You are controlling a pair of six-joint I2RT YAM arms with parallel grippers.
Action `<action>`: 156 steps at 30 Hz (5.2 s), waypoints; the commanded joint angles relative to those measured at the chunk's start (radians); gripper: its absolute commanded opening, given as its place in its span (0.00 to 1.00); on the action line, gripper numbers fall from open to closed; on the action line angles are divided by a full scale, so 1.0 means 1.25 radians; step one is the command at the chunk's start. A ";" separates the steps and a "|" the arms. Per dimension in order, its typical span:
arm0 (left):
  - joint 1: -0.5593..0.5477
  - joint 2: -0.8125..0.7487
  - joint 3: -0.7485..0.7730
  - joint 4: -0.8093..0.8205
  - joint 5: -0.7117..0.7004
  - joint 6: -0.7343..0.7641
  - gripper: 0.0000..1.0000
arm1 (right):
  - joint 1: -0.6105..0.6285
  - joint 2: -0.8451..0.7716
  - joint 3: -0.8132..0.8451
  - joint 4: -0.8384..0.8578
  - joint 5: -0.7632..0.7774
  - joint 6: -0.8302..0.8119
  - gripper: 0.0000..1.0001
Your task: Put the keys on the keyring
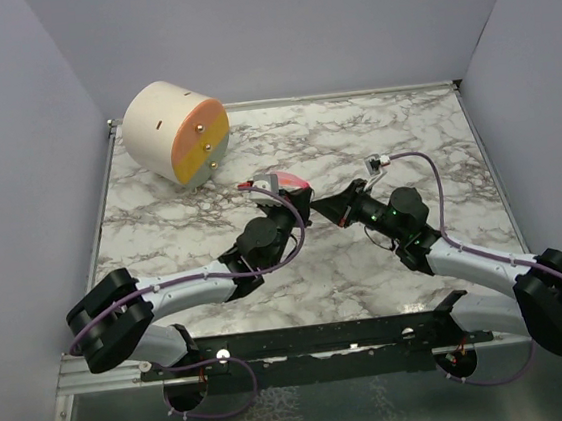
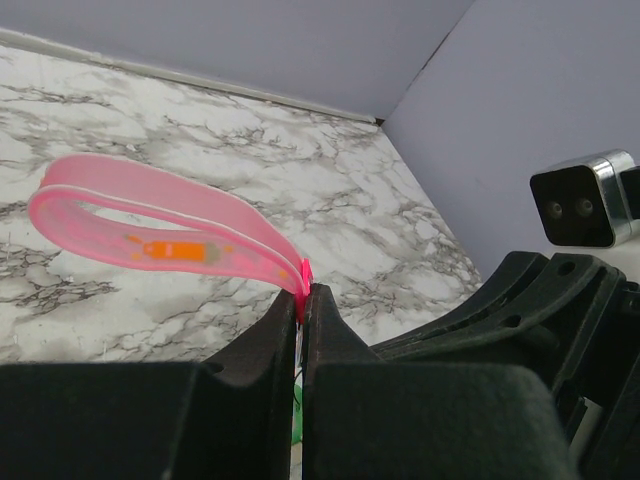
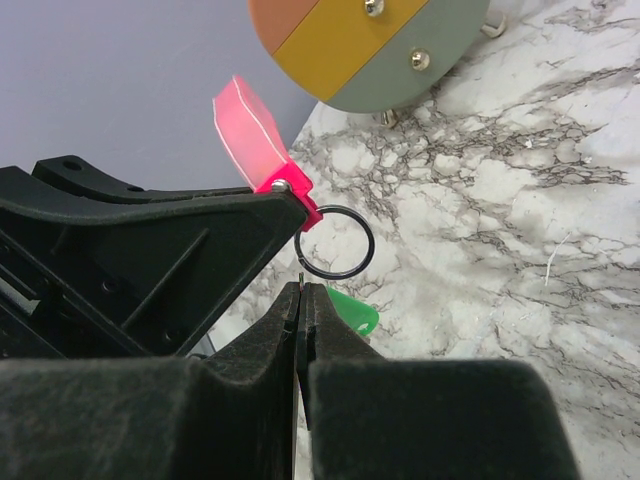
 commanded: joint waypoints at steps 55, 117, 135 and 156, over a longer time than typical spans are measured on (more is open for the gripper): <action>-0.022 0.017 0.036 0.024 0.003 0.037 0.00 | 0.004 -0.030 -0.023 0.007 0.069 0.037 0.01; -0.025 -0.019 0.024 0.025 0.026 0.039 0.00 | 0.004 -0.012 -0.015 -0.007 0.079 0.047 0.01; -0.025 -0.019 0.023 0.023 0.022 0.046 0.00 | 0.004 -0.099 -0.020 -0.049 0.086 0.032 0.01; -0.027 -0.008 0.034 0.023 0.047 0.042 0.00 | 0.004 -0.085 -0.021 -0.036 0.088 0.035 0.01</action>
